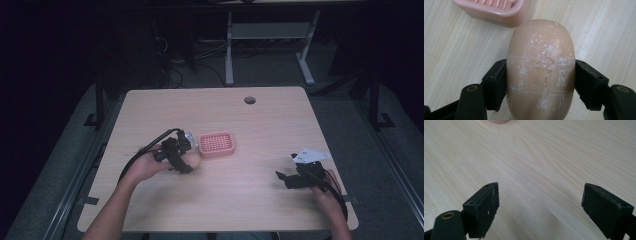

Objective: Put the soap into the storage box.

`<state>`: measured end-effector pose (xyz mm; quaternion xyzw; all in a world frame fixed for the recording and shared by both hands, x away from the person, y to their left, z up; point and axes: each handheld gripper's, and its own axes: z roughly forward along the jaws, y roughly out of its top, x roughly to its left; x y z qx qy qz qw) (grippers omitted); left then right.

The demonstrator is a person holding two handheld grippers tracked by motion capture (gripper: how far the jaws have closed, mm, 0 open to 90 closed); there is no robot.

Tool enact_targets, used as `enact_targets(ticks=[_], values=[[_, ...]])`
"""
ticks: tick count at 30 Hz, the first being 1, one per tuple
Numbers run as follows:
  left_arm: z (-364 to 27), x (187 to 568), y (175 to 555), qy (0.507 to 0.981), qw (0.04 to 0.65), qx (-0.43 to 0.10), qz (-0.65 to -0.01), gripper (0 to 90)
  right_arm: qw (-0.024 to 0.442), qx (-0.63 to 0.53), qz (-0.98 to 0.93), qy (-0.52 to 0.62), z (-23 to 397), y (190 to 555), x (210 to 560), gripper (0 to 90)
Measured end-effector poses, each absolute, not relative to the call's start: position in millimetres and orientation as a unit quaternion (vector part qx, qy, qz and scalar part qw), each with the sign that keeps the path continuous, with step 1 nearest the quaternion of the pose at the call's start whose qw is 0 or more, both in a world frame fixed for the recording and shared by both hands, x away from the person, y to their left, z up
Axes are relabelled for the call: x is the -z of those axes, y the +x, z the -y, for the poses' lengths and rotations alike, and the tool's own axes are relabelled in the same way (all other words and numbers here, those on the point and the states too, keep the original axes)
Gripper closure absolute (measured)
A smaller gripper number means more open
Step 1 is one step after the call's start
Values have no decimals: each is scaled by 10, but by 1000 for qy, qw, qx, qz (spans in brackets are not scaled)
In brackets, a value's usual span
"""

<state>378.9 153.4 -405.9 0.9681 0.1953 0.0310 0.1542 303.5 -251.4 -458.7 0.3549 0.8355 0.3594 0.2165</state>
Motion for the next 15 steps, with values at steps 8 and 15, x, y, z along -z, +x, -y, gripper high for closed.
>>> enact_targets(ticks=[8, 15], values=[[-1465, 4023, 3839, 970, 152, -33, -187, 321, 217, -361, -834, 356, 2525, 3036, 4585, 139], [-1431, 4000, 3887, 971, 148, -34, -185, 321, 216, -362, -834, 356, 2522, 3033, 4581, 139]])
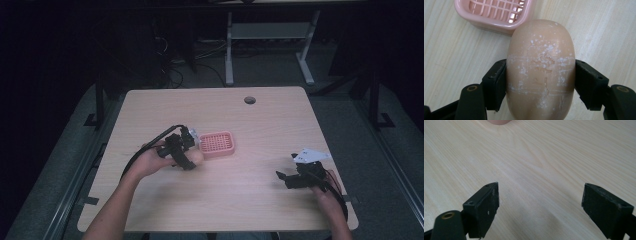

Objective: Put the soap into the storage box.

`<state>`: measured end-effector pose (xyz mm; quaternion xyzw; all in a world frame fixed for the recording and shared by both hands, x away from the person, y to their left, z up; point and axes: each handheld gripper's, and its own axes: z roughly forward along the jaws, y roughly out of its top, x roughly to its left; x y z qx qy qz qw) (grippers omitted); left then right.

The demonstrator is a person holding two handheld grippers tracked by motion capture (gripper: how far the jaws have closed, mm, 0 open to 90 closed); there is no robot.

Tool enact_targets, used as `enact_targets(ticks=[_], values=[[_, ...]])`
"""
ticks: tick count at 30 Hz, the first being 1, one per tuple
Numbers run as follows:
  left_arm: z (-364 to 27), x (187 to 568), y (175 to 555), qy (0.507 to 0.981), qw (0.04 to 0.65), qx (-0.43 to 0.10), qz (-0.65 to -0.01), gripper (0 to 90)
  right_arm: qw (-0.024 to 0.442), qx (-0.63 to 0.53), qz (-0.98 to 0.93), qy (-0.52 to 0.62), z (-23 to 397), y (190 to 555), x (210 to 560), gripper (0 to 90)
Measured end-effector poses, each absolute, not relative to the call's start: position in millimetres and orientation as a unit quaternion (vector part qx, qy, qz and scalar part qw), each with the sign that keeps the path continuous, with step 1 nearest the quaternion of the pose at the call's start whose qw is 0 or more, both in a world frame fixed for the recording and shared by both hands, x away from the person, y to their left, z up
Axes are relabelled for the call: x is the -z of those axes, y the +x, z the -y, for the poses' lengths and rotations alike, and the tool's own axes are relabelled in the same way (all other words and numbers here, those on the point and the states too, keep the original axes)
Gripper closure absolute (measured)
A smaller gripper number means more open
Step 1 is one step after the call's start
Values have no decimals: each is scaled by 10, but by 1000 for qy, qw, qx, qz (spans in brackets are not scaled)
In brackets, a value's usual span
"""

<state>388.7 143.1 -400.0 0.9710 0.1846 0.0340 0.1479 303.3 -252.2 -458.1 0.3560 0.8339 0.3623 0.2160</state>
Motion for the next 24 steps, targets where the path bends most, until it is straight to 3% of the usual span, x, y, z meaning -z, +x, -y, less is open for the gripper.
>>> enact_targets(ticks=[24], values=[[-1265, 3962, 4085, 973, 143, -34, -180, 321, 218, -369, -830, 356, 2525, 3043, 4565, 139]])
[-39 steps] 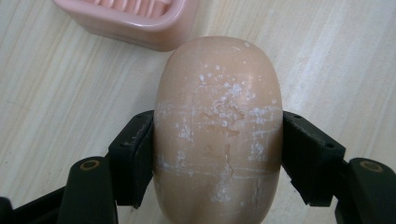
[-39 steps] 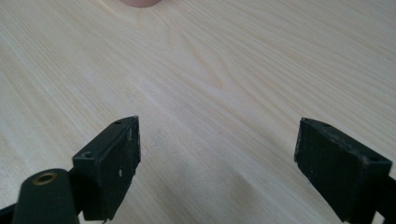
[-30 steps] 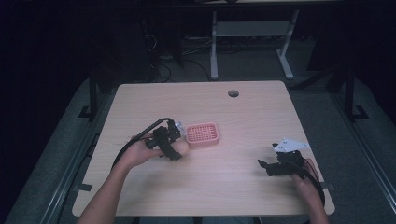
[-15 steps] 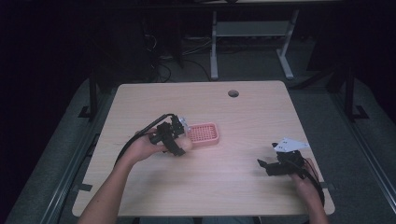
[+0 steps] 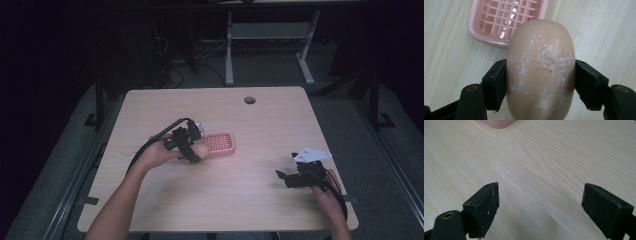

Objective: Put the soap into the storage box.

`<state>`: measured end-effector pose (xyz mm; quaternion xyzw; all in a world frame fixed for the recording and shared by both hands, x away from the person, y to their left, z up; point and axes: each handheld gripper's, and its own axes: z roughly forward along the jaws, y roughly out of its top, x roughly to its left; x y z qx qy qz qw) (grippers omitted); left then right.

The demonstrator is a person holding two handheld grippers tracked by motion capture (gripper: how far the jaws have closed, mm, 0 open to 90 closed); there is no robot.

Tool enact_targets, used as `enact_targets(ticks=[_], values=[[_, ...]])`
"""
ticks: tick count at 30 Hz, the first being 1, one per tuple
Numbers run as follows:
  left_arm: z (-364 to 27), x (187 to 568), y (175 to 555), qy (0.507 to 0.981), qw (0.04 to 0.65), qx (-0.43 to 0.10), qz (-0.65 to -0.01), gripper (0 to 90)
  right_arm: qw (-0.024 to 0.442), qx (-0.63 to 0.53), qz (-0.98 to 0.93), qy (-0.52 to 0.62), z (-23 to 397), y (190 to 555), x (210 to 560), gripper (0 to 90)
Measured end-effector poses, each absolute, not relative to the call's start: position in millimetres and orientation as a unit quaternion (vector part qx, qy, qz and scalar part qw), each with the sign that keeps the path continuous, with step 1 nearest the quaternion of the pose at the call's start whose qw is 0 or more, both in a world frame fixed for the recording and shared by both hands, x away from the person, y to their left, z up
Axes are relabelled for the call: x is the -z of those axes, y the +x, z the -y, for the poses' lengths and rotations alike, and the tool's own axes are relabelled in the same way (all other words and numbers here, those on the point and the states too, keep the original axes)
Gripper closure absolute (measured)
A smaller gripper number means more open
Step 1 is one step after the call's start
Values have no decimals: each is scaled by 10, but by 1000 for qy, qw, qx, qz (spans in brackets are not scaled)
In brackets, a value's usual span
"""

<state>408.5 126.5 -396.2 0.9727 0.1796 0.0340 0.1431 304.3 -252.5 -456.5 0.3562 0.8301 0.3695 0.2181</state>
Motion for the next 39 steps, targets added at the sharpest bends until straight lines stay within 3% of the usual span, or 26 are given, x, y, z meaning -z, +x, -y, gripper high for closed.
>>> enact_targets(ticks=[39], values=[[-853, 3877, 4406, 978, 129, -34, -163, 321, 216, -375, -825, 363, 2566, 3044, 4566, 139]])
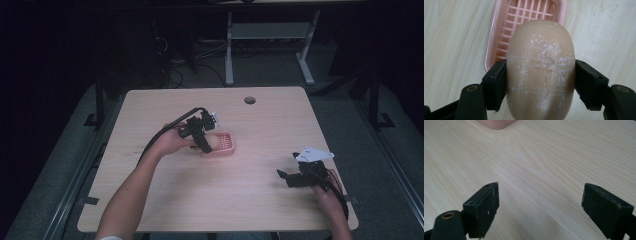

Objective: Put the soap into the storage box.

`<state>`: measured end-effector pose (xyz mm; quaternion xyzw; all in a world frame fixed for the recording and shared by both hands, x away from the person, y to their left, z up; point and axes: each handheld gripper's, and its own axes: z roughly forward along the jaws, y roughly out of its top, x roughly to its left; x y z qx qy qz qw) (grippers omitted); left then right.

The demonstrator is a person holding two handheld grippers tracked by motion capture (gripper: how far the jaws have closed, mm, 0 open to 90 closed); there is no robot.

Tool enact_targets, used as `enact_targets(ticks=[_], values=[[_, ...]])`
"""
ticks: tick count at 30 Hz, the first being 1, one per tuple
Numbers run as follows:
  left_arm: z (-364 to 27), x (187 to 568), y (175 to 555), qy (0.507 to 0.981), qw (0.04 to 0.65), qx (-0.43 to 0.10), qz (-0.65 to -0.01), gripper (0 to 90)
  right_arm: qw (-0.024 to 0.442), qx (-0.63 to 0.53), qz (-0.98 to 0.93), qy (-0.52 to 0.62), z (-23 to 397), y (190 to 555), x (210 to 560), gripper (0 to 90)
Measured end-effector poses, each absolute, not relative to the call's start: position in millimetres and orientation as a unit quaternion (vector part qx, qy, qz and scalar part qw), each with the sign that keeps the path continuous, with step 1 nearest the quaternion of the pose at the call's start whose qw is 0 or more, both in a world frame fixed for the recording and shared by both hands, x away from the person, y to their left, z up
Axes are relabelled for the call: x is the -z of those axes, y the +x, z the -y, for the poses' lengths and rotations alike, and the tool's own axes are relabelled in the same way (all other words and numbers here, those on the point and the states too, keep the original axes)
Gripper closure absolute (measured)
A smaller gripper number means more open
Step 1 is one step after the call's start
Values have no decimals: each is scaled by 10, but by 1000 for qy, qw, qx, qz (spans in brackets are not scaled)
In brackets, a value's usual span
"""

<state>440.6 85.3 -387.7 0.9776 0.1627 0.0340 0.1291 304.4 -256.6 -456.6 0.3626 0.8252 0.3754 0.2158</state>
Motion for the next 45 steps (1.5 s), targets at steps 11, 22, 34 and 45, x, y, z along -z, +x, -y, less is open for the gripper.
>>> enact_targets(ticks=[11, 22, 34, 45], values=[[-776, 3879, 4492, 978, 126, -32, -164, 321, 217, -376, -824, 363, 2582, 3045, 4566, 138], [-702, 3920, 4571, 977, 126, -29, -168, 321, 216, -377, -824, 363, 2592, 3052, 4568, 139], [-645, 4010, 4622, 978, 126, -27, -166, 321, 218, -374, -826, 361, 2597, 3060, 4570, 139], [-612, 4063, 4663, 977, 127, -24, -169, 321, 213, -376, -822, 370, 2603, 3053, 4570, 139]])
